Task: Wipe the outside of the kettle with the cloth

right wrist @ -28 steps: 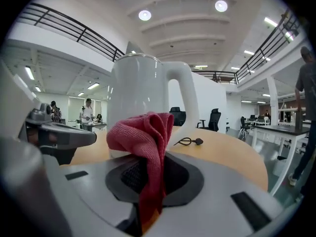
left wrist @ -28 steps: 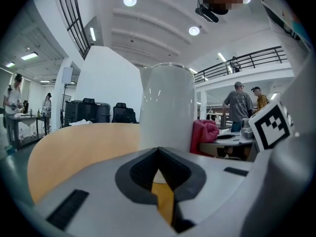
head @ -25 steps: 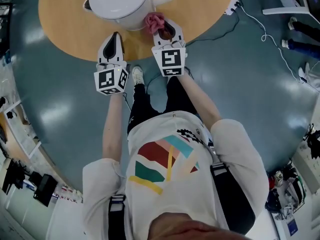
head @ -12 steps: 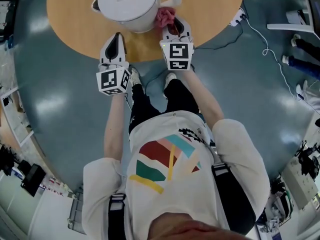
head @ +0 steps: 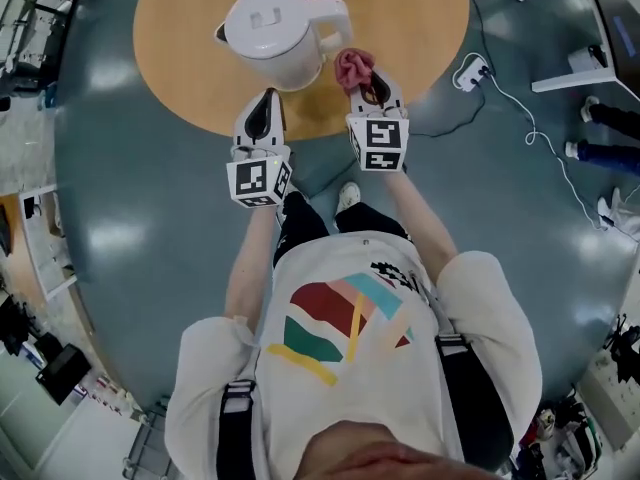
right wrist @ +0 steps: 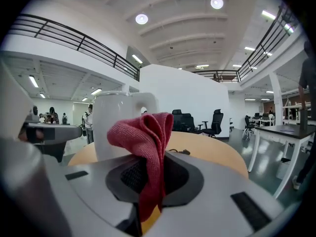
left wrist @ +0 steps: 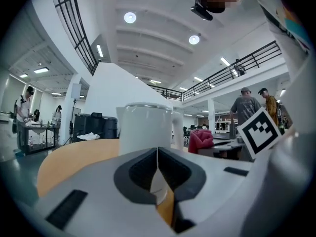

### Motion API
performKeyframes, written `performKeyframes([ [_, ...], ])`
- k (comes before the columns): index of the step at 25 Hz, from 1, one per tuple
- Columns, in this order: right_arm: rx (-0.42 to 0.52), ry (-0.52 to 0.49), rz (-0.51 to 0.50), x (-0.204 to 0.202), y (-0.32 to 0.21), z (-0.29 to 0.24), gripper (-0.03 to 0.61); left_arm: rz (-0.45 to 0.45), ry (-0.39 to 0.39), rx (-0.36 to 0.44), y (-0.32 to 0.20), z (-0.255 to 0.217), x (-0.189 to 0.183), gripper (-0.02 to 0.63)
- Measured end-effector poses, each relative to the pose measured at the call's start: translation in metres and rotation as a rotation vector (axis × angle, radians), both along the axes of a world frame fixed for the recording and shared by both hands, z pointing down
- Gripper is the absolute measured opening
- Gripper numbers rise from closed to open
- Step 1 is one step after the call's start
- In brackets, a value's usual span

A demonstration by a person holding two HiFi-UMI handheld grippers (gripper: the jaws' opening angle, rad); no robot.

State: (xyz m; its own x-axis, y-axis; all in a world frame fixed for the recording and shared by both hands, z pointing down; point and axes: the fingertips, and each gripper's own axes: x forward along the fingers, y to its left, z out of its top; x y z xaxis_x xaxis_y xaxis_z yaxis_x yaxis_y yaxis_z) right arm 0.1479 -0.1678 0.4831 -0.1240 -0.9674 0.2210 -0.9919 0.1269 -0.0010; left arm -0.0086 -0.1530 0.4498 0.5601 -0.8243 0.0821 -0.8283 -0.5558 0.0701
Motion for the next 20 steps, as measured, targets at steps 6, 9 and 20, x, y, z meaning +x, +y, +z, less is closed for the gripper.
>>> performKeyframes([
  [6, 0.000, -0.028, 0.084, 0.027, 0.030, -0.015, 0.048, 0.117, 0.023, 0.033, 0.024, -0.024, 0.046, 0.044],
  [9, 0.008, -0.022, 0.103, 0.022, 0.039, -0.026, 0.048, 0.170, 0.058, 0.044, 0.021, -0.039, 0.050, 0.044],
  [20, -0.023, -0.050, 0.176, 0.042, 0.063, -0.019, 0.048, 0.263, 0.087, 0.087, 0.017, -0.072, 0.052, 0.235],
])
